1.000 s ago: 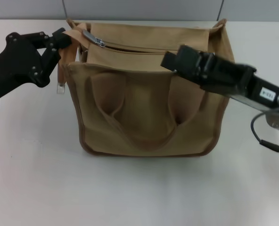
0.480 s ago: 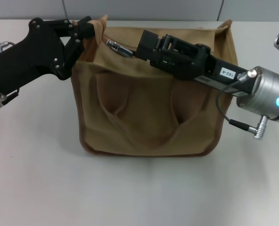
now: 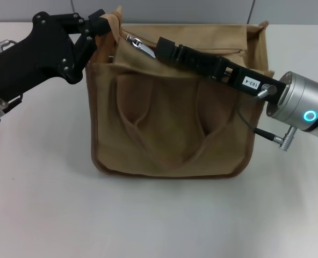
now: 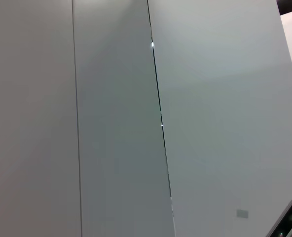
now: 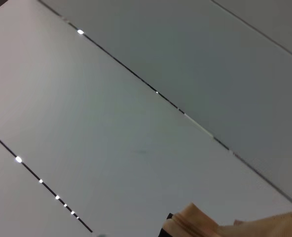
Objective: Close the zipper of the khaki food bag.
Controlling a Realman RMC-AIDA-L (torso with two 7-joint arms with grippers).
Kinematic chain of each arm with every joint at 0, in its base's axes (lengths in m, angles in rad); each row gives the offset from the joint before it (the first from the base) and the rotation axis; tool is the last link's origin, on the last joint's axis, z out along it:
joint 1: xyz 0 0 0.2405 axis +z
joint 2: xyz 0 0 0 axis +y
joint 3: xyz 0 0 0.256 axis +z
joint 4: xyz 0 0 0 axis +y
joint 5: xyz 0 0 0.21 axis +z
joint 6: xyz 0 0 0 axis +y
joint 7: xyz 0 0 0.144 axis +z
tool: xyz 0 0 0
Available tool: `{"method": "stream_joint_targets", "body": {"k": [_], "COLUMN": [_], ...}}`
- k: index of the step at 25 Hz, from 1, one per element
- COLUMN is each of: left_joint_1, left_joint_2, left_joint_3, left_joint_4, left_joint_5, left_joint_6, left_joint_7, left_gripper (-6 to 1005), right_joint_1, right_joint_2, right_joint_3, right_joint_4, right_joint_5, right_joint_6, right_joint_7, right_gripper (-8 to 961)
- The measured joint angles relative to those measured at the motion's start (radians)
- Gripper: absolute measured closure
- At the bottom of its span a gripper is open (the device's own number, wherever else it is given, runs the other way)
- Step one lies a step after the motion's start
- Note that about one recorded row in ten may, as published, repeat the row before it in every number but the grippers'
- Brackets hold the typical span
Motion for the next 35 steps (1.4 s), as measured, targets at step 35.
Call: {"method": "stream_joint_targets", "body": {"k": [35], "left_joint_1": [-0.064], "left_joint_2": [0.000], "left_joint_3": [0.035], "left_joint_4": [-0.007], "left_joint_5": [-0.003], "left_joint_6": [-0.046], "left_joint_7": [0.000], "left_gripper": [942], "right_joint_1": [0.052], "right_joint_2": [0.000], "right_joint_3": [-0.081], "right_joint_4": [-0.053], "right_joint_5": [0.001], "right_joint_6": [0.048], "right_joint_7": [-0.053], "right_gripper": [390]}}
